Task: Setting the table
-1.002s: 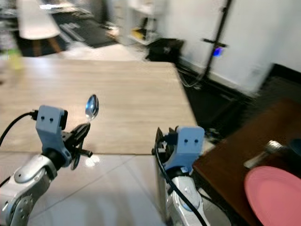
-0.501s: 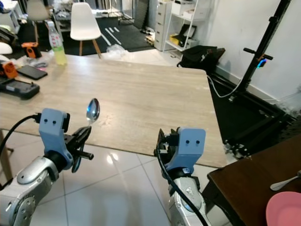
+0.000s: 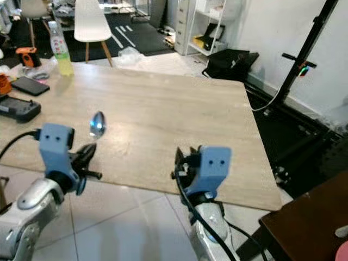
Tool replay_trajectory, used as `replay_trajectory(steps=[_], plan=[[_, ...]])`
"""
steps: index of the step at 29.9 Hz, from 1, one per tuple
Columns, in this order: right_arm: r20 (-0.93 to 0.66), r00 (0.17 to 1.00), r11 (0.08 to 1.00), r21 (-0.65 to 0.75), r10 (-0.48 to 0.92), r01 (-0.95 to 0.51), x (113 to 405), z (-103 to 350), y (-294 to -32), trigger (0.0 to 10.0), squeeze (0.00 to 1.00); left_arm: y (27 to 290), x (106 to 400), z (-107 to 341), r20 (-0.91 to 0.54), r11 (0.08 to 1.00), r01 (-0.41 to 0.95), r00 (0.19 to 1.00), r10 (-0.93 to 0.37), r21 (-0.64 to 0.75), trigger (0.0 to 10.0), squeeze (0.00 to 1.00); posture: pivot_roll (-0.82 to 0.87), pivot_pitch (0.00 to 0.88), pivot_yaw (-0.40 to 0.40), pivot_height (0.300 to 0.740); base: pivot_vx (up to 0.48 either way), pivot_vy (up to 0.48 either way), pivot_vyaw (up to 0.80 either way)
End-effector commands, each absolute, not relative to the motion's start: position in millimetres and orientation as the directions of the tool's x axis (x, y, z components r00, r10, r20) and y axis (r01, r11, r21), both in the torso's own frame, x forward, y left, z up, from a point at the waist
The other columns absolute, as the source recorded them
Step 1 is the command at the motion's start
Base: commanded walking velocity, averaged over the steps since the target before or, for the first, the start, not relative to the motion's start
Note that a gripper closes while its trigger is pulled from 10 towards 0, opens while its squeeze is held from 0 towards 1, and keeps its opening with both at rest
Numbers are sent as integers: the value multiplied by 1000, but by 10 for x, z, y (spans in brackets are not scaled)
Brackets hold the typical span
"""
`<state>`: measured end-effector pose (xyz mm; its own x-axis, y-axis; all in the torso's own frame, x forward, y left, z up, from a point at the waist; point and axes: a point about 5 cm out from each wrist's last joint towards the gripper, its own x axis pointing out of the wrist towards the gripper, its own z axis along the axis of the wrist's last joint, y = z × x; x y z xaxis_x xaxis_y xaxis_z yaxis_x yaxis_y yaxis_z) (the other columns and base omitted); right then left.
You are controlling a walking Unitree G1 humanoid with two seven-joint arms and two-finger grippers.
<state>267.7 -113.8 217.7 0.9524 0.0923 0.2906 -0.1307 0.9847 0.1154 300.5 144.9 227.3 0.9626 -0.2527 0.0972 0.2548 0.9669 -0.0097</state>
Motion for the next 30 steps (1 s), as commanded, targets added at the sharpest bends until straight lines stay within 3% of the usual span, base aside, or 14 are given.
replay_trajectory(steps=[1, 14, 26, 30], plan=[[276, 958, 986, 121, 78, -116, 2667, 2132, -1169, 10000, 0, 1426, 2998, 2264, 97, 964, 266, 960, -264, -5, 10000, 0, 71, 69, 22, 740, 281, 390, 0], [267, 962, 985, 140, 61, -102, 2667, 2113, -1189, 10000, 0, 1419, 3006, 2268, 95, 962, 273, 958, -272, 2, 10000, 0, 72, 69, 24, 740, 277, 393, 0], [266, 963, 984, 153, 53, -97, 2665, 2112, -1197, 10000, 0, 1408, 3008, 2258, 85, 957, 289, 954, -288, 6, 10000, 0, 70, 71, 27, 740, 277, 393, -694], [273, 960, 984, 145, 58, -100, 2667, 2119, -1194, 10000, 0, 1408, 3011, 2267, 94, 955, 297, 950, -298, 23, 10000, 0, 71, 70, 27, 740, 342, 278, 0]])
